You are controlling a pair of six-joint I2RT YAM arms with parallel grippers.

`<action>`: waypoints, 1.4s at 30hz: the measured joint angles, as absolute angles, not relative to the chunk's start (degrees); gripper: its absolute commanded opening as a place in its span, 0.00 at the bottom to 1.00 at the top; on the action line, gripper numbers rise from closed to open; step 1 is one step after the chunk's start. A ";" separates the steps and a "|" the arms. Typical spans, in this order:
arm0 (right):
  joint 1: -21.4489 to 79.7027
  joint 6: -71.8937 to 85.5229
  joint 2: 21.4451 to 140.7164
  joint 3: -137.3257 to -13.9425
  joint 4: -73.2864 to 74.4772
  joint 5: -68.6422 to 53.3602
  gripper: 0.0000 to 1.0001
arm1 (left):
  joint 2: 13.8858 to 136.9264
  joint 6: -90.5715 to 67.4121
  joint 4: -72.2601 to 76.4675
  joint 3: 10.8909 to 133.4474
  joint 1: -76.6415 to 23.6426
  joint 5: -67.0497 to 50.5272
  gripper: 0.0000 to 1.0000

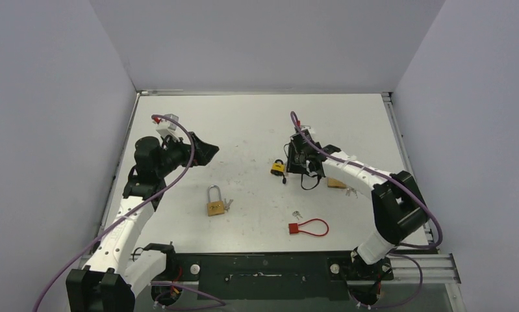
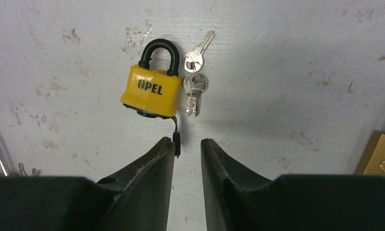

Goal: Unlock with the key
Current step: Move the lock to the center of the board.

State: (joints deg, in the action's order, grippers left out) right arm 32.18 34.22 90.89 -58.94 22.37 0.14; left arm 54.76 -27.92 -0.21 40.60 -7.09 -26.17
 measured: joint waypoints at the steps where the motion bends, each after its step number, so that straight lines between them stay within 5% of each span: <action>1: 32.18 34.22 92.14 -59.70 22.39 0.80 0.31 | 55.11 -27.92 -0.25 40.60 -7.09 -26.11 0.96; 20: 31.73 31.35 107.57 -68.18 22.09 4.80 0.28 | 56.38 -27.40 -0.60 40.60 -7.09 -25.76 0.96; 35: 31.42 27.35 112.14 -72.93 19.79 5.30 0.45 | 56.38 -26.48 -0.60 40.60 -7.09 -25.76 0.97; 42: 31.38 26.15 114.54 -76.09 19.73 6.26 0.43 | 56.69 -26.39 -0.60 40.60 -7.09 -25.76 0.97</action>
State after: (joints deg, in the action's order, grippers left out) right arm 31.38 26.15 114.54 -76.09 19.73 6.26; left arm 56.69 -26.39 -0.60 40.60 -7.09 -25.76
